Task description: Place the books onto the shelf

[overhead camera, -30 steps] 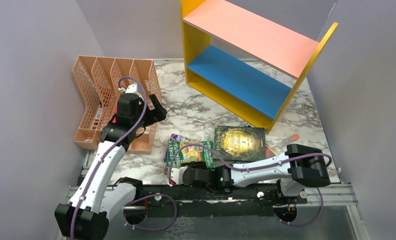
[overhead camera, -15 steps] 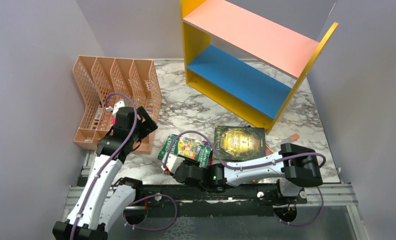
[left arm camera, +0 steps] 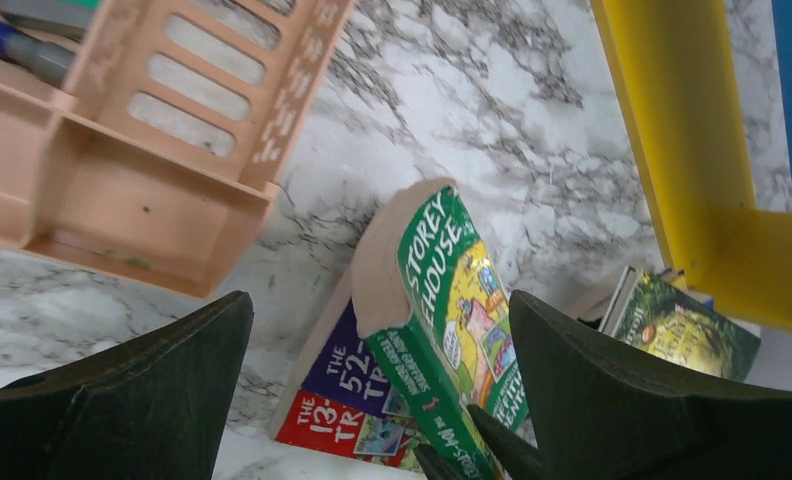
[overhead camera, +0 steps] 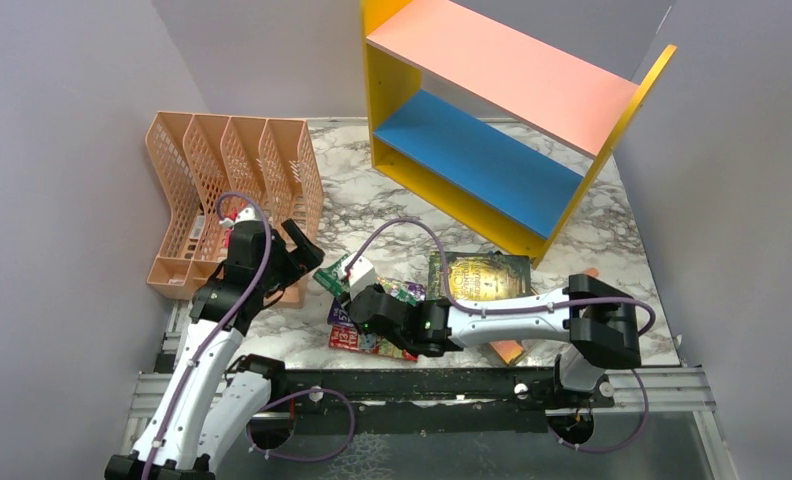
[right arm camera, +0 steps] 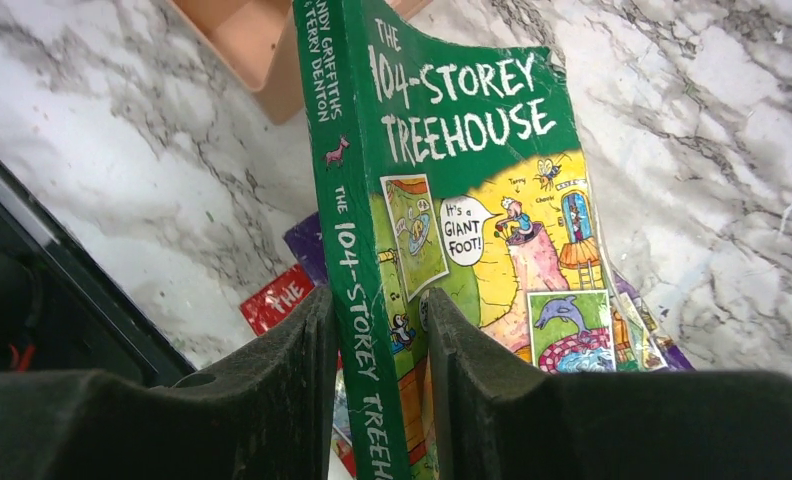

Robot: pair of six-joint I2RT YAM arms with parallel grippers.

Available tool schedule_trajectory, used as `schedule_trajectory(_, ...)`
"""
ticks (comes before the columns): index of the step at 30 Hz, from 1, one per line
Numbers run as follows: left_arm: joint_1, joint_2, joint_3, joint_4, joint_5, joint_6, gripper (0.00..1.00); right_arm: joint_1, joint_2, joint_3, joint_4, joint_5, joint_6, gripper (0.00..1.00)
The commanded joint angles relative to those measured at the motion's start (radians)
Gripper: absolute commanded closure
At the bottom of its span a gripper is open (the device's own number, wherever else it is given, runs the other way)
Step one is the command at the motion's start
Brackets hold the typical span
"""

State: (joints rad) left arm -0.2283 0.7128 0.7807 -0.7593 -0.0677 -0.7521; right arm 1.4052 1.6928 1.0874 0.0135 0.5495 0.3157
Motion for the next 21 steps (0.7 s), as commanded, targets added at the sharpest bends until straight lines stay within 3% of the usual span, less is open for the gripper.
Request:
schedule_trajectory(1, 0.006, 0.011, -0.085, 0.112, 0.241, -0.024, 0.01, -0.036, -0.004, 0.025, 0.037, -0.072, 0.179, 0.96)
schedule_trajectory(6, 0.006, 0.035, -0.197, 0.266, 0.379, -0.062, 0.02, -0.065, -0.014, 0.022, 0.075, -0.136, 0.210, 0.96)
schedule_trajectory(8, 0.006, 0.063, -0.222, 0.310, 0.416, -0.070, 0.07, -0.074, -0.015, 0.024, 0.085, -0.163, 0.221, 0.96)
schedule_trajectory(13, 0.006, 0.103, -0.276, 0.383, 0.437, -0.079, 0.29, -0.090, -0.047, -0.021, 0.164, -0.247, 0.230, 0.91)
schedule_trajectory(17, 0.007, 0.123, -0.285, 0.420, 0.428, -0.068, 0.46, -0.102, -0.079, -0.067, 0.205, -0.316, 0.222, 0.81)
schedule_trajectory(21, 0.005, 0.152, -0.274, 0.442, 0.430, -0.054, 0.70, -0.106, -0.111, -0.104, 0.206, -0.368, 0.214, 0.66)
